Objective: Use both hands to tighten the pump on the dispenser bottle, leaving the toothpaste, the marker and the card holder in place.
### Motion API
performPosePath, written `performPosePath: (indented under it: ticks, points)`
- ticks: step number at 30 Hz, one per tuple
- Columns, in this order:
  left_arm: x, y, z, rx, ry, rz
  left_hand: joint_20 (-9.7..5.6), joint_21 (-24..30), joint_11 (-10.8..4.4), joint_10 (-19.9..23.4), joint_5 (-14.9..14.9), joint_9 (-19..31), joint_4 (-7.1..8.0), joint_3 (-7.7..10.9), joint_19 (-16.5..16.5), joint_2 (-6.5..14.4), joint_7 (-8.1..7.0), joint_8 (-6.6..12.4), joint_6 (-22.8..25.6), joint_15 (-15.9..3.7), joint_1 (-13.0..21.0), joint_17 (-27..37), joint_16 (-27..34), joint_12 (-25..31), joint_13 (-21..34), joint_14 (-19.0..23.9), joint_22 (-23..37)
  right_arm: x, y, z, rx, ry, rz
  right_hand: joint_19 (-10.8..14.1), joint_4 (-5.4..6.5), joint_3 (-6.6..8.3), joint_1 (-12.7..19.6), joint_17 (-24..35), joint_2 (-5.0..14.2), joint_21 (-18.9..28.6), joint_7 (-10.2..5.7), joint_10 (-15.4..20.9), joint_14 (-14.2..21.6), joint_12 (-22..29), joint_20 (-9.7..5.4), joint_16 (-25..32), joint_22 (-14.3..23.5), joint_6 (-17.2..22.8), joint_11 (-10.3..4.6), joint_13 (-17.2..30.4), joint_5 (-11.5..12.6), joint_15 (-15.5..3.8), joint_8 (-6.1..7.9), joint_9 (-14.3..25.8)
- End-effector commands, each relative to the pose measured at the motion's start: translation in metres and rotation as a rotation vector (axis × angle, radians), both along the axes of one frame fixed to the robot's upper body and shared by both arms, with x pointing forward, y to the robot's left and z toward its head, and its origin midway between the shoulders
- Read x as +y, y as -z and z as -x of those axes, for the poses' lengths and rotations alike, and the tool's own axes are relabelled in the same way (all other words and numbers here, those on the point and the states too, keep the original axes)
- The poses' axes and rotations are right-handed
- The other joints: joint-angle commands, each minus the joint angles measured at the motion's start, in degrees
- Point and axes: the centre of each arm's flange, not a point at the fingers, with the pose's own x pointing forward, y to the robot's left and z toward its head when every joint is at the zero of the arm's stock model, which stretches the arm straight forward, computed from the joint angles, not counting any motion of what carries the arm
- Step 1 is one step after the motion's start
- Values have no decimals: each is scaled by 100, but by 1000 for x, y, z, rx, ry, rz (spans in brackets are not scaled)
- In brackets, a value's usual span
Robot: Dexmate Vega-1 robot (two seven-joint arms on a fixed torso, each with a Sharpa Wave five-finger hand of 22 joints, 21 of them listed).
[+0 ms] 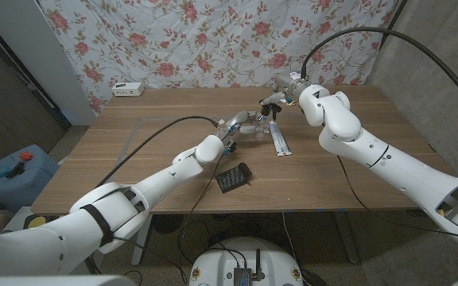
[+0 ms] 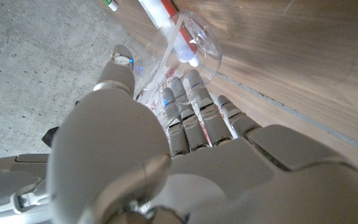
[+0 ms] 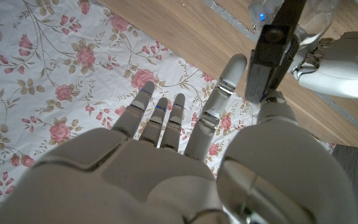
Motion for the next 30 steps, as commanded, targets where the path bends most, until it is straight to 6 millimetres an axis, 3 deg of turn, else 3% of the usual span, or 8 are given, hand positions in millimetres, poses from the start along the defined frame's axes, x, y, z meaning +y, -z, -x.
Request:
performPosePath:
  ticks: [1,10,11,15,30]
  points:
    - [-1,1,4,-5,3,-1,-397,0,-265,293,39,0,225,250,16,646,-174,18,924,-523,-330,14,1,7,4,42,13,2,5,5,-23,17,-23,88,-42,88,53,10,85,40,-2,175,154,37,-15,47,27,231,-18,8,17,-48,71,-4]
    - [-2,2,7,-7,6,-1,-394,-2,-261,286,42,0,224,255,13,658,-187,14,918,-517,-321,19,0,-3,8,32,13,2,8,8,-37,30,-41,177,-97,157,123,9,194,41,11,399,343,50,-35,74,27,528,-70,-1,12,-118,124,-27]
    - [-2,2,7,-7,6,-2,-389,-1,-261,287,42,1,225,255,14,658,-182,14,916,-517,-323,18,0,-4,9,34,13,2,8,9,-38,31,-42,184,-101,164,118,10,211,36,7,451,401,50,-36,84,27,572,-137,-4,5,-144,125,-32]
    - [-1,3,8,-7,5,-1,-386,0,-258,294,43,1,219,257,17,658,-180,17,924,-515,-314,21,4,-5,8,42,13,3,9,10,-36,33,-51,200,-113,187,131,10,253,31,15,528,439,51,-34,80,27,696,-78,-7,0,-139,151,-38]
    - [2,7,11,-3,1,5,-376,-1,-253,291,48,2,212,264,20,662,-176,9,909,-523,-296,21,3,-18,16,39,14,7,10,14,-47,23,-79,256,-71,217,44,35,426,20,62,791,644,51,13,122,25,979,-138,-19,-54,-216,222,-61]
